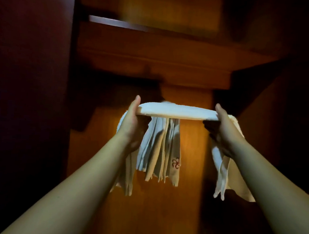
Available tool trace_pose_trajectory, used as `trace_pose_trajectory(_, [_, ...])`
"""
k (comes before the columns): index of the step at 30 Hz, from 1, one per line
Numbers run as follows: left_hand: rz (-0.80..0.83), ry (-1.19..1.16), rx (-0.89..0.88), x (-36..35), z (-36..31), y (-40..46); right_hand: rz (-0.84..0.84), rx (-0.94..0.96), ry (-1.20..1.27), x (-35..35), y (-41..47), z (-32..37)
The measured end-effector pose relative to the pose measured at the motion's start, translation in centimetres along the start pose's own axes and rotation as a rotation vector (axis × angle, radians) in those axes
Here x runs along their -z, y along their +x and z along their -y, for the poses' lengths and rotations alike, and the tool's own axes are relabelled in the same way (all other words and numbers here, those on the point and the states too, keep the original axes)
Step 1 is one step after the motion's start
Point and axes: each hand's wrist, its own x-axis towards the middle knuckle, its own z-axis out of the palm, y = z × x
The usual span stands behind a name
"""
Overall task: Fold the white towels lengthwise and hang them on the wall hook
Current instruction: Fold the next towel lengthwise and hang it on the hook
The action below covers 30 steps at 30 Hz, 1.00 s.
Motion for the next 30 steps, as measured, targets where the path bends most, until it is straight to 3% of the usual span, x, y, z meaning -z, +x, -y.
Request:
trace_pose_trajectory(9, [0.005,0.073,-0.094,1.1,0.0,11.4,0.097,0.092,-0.028,-2.7,11.8,0.1])
trace_pose_trajectory(17, [-0.097,0.03,-0.12,2.8,2.3,20.2,0.146,0.014,0.01,-5.1,22.6,-4.0])
trace_pose_trajectory(24, [-0.119,0.111,-0.057,3.9,4.2,24.8,0.188,-0.051,-0.045,-6.5,28.8,-6.9])
trace_pose_trajectory(30, [-0.175,0.116,-0.081,5.5,5.3,26.5,0.281,-0.02,0.002,-7.7,27.9,-5.9])
